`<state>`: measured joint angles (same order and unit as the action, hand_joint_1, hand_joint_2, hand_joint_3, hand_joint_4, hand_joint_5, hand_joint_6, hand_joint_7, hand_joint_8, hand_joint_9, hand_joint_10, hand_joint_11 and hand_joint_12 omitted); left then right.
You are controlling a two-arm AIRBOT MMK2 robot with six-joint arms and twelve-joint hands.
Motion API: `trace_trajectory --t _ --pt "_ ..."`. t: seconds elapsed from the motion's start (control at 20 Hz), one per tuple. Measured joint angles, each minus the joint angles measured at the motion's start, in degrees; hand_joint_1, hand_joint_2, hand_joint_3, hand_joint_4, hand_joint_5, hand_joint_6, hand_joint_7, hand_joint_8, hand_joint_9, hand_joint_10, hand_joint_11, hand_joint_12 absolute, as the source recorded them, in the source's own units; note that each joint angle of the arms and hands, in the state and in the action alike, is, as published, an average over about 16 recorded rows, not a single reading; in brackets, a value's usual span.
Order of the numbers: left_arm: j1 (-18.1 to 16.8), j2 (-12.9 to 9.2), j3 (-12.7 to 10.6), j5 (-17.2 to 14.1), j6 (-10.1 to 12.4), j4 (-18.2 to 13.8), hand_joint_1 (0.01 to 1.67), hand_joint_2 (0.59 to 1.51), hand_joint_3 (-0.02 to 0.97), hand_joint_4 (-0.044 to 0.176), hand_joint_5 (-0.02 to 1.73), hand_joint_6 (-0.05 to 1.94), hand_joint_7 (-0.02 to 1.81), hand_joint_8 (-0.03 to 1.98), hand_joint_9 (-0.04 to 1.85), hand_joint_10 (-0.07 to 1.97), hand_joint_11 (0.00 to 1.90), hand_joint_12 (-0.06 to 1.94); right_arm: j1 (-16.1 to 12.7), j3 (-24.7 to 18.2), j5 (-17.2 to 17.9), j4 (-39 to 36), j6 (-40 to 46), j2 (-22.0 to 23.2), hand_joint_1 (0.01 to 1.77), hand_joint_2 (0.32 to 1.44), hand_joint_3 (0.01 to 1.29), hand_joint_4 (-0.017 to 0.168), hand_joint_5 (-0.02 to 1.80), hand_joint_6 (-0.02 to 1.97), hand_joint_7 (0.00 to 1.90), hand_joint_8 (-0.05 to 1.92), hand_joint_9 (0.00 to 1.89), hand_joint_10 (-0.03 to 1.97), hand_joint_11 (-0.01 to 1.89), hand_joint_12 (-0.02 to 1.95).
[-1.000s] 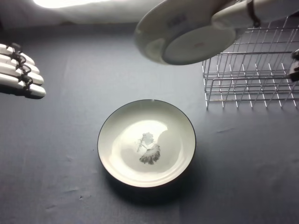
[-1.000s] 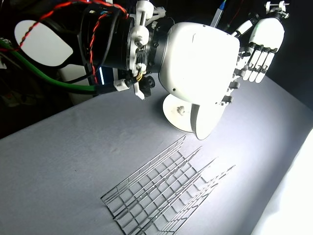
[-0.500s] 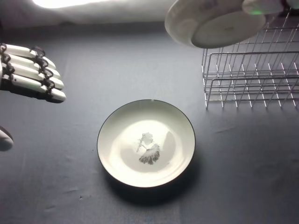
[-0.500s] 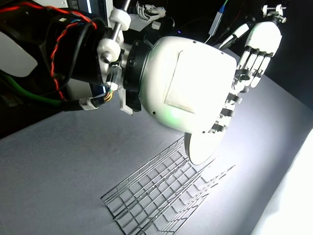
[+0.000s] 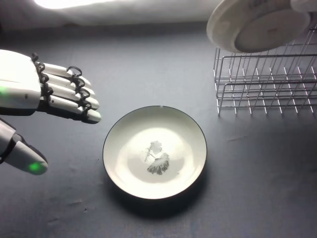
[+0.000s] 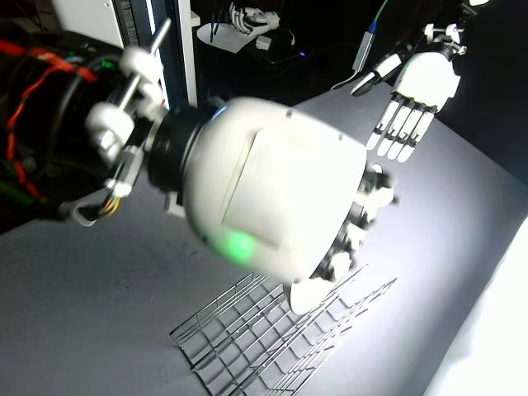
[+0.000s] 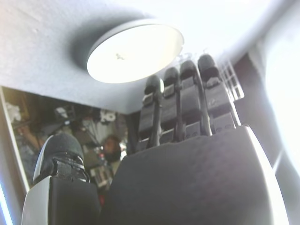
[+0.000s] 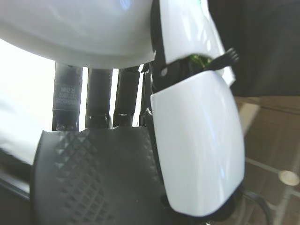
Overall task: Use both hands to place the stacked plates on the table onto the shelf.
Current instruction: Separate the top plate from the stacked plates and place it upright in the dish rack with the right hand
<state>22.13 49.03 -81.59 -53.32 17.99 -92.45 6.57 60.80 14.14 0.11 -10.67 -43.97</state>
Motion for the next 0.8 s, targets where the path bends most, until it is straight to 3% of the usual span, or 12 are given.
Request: trace_trajectory --t 0.8 --pt "2.0 3.0 1.2 2.1 -1.8 0.2 0.01 1.108 -0.011 0.005 0.15 0.01 0.11 0.01 0.08 0.01 0.01 0.19 9.9 6.3 3.8 4.4 0.5 0.1 1.37 0.98 0.01 -0.007 0.94 0.85 1.06 0.77 0.99 1.08 0.91 1.01"
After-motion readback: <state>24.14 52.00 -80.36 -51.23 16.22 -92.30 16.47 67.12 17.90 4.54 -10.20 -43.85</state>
